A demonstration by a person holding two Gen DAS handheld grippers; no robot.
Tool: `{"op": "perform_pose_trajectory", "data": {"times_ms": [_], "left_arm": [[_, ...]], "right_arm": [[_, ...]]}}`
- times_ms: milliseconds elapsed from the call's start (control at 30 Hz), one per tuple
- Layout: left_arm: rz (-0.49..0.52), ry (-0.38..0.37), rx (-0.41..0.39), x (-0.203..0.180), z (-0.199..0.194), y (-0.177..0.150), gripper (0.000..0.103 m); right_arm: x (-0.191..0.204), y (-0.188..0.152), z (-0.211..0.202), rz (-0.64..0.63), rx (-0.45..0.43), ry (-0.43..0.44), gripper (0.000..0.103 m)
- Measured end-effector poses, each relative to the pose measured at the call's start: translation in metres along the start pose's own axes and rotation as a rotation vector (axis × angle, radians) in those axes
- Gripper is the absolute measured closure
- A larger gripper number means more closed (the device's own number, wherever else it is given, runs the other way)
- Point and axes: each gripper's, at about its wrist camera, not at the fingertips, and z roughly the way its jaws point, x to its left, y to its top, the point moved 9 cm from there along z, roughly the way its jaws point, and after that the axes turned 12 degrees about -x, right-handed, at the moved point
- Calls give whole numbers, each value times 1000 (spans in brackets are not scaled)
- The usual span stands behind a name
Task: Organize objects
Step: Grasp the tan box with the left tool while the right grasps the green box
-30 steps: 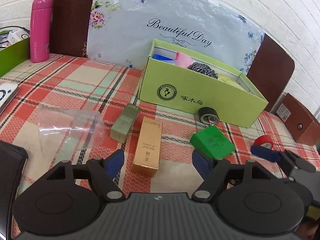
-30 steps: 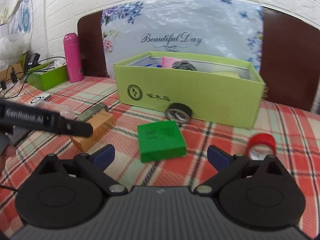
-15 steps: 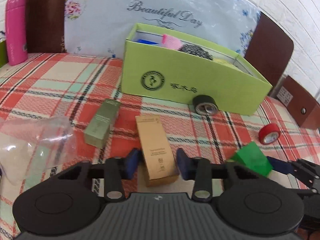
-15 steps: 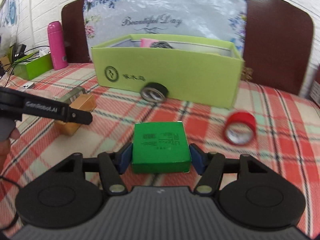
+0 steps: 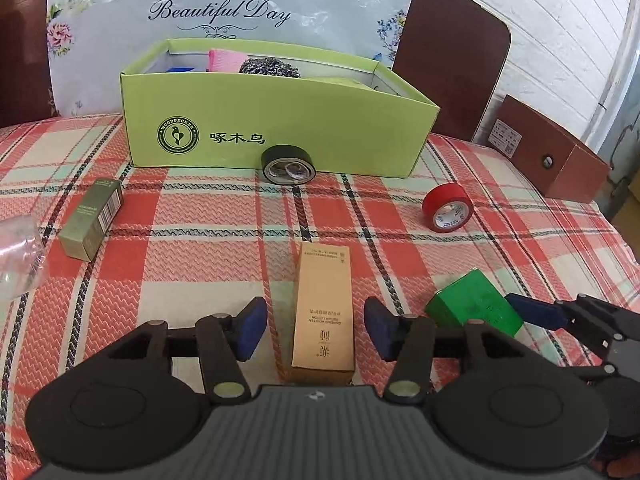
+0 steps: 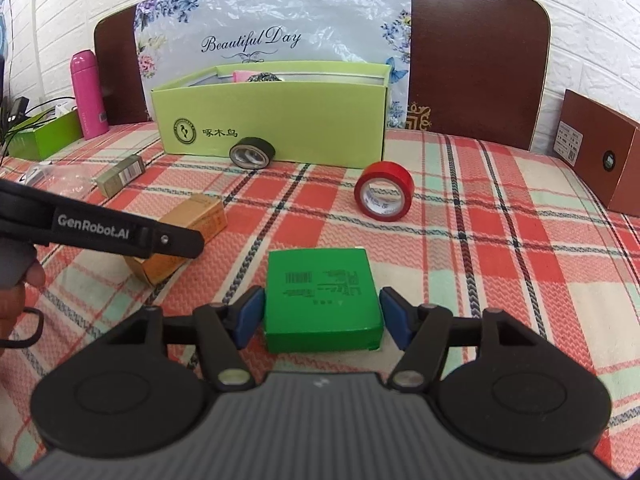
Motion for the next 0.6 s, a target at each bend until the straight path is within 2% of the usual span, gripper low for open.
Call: {"op": "perform_pose_trajectory", "data": {"times_ms": [67,300,333,367,467,600], "left_arm": [[-1,-5,11,1,1,0,48],[35,3,15,-4,6,-1,50],[47,0,17,-5,6,0,66],[51,-6,23,-6,6,1,71],[9,-26,26,-6,4,7,71],[-8,-34,-24,-7,-2,32,71]], "right_arm": [[1,0,0,-6,-1,9,34],[-2,-3,5,20,23,11,34],[-2,-4,6,23,33,15,42],[-1,-5,7,25,38,20,43],[4,1,6,23,27,41,43],[7,27,4,31,-42,59,43]]}}
